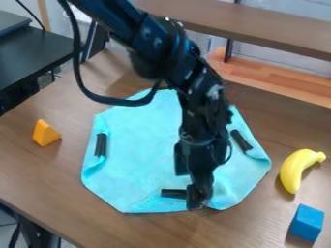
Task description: Fold the cloth from bottom right to top left.
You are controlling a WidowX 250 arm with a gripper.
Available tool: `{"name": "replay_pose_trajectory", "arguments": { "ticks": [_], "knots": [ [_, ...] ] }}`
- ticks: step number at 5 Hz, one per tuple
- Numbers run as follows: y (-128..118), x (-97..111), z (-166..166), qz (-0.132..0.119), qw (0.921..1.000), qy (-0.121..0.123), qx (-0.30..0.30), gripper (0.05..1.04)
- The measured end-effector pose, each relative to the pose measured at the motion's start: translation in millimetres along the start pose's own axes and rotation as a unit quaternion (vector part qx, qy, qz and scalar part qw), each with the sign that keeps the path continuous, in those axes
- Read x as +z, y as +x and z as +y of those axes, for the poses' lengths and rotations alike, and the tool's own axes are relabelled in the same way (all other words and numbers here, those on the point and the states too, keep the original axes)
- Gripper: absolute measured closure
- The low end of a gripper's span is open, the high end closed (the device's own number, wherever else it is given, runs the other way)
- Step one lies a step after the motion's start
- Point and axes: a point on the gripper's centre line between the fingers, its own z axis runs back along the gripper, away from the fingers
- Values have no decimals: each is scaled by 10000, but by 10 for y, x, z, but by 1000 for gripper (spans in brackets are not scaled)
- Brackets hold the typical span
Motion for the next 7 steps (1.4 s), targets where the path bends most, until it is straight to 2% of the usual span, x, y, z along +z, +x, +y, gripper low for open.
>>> {"name": "replay_pose_trajectory", "arguments": {
  "ticks": [1, 2, 4, 5, 6, 7],
  "knots": [
    [-103, -33, -23, 212, 9998, 19, 65, 83],
    [-134, -97, -41, 238, 9997, 3, 57, 128],
    [-187, -186, -46, 369, 9992, 45, 116, 721],
    [-182, -186, -69, 355, 9993, -29, 132, 921],
    [-193, -115, -119, 372, 9989, -215, 178, 1011],
    [-315, 75, 61, 547, 9975, -206, 396, 1023]
  ]
}}
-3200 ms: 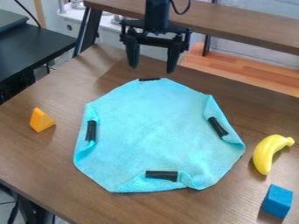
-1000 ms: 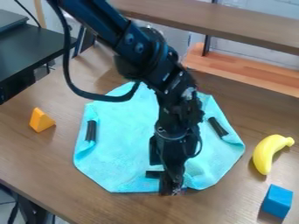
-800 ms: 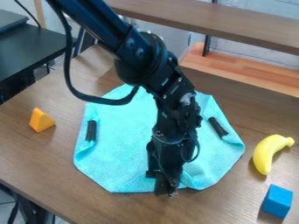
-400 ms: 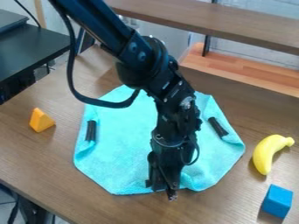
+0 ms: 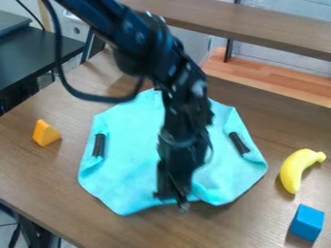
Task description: Fold the cloth from bottom right to top left.
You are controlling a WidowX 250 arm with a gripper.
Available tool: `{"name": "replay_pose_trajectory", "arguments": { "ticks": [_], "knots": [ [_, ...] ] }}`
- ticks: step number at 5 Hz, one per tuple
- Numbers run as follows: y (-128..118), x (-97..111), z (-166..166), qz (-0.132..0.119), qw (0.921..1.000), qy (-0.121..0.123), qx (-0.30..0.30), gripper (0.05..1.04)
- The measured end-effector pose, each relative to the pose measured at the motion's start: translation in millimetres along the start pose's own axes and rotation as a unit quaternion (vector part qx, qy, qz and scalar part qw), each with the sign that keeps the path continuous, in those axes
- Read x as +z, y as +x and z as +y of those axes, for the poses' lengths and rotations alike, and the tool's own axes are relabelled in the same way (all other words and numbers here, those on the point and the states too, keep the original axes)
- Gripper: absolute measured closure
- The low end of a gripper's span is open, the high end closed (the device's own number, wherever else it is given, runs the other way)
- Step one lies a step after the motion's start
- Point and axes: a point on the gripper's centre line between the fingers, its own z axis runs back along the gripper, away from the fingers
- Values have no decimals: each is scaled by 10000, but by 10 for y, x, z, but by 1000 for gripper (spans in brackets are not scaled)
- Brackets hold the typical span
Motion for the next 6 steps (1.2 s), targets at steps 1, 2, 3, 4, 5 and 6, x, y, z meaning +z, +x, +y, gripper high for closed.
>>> {"name": "replay_pose_trajectory", "arguments": {
  "ticks": [1, 2, 3, 4, 5, 6],
  "knots": [
    [-121, 165, 378, 57, 9990, 40, 435, 1024],
    [-153, 292, 693, 137, 9973, 124, 712, 1024],
    [-156, 117, 1000, 211, 9957, -1, 902, 1024],
    [-75, 8, 1223, -259, 9938, 174, 1070, 1024],
    [-25, -58, 1491, -613, 9860, 377, 1505, 1024],
    [-17, -16, 1695, -808, 9755, 463, 1995, 1024]
  ]
}}
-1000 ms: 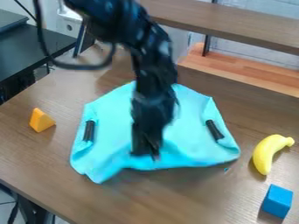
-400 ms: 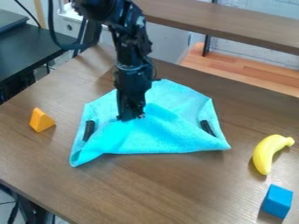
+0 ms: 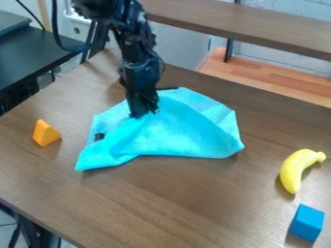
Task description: Fold the cloth from bottom right to top left.
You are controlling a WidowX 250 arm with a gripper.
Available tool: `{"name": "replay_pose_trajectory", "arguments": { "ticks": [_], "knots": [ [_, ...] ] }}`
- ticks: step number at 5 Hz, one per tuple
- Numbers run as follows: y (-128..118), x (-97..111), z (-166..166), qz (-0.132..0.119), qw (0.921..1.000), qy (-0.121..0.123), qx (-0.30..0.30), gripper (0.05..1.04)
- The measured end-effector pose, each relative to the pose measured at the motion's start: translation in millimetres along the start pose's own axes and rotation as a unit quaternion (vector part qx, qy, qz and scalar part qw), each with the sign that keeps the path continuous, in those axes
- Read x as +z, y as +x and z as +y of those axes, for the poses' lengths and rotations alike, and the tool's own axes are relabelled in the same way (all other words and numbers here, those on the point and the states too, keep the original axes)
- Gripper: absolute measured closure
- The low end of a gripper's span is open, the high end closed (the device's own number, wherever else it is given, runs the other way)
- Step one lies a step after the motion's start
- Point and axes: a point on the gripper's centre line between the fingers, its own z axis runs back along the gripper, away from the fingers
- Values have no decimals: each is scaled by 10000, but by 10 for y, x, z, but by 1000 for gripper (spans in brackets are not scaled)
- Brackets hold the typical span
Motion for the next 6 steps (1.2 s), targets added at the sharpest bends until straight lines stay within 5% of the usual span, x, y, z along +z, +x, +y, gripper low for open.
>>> {"name": "replay_pose_trajectory", "arguments": {
  "ticks": [3, 4, 5, 6],
  "knots": [
    [-4, 95, 404, 67, 9889, -117, 1481, 1024],
    [-9, 33, 447, 354, 9744, -183, 2212, 1024],
    [-29, 43, 563, 644, 9492, 172, 3076, 1024],
    [68, 40, 634, 608, 9474, 193, 3137, 1024]
  ]
}}
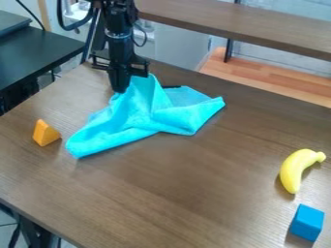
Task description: Fold the cloth from bottom right to top left.
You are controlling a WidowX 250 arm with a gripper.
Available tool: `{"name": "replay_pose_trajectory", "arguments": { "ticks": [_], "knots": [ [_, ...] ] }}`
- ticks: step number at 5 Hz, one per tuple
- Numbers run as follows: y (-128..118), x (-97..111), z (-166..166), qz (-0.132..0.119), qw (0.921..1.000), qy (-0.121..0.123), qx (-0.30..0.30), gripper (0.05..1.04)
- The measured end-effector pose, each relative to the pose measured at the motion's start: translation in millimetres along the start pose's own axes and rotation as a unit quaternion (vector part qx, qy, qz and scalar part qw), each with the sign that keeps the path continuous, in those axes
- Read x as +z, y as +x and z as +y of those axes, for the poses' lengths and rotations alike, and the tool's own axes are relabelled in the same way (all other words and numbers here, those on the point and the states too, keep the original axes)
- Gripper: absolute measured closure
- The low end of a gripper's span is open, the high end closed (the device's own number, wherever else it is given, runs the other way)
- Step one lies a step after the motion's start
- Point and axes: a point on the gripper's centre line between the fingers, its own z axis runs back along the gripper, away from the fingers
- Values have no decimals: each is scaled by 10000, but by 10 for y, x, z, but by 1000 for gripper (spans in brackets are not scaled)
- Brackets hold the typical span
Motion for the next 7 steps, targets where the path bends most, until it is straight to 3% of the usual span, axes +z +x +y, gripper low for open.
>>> {"name": "replay_pose_trajectory", "arguments": {
  "ticks": [1, 2, 3, 4, 5, 6, 7],
  "knots": [
    [186, 44, -7, -78, 9993, 48, -350, 1024],
    [355, 50, -66, -92, 9923, 77, -1233, 1024],
    [506, 68, -150, -115, 9732, -45, -2295, 1003],
    [606, 88, -227, -311, 9461, -29, -3225, 846],
    [551, -153, -407, -459, 9037, -19, -4257, 585],
    [547, 69, -448, -840, 8902, 94, -4477, 287],
    [461, 299, -467, -1185, 8831, 139, -4538, 87]
  ]
}}
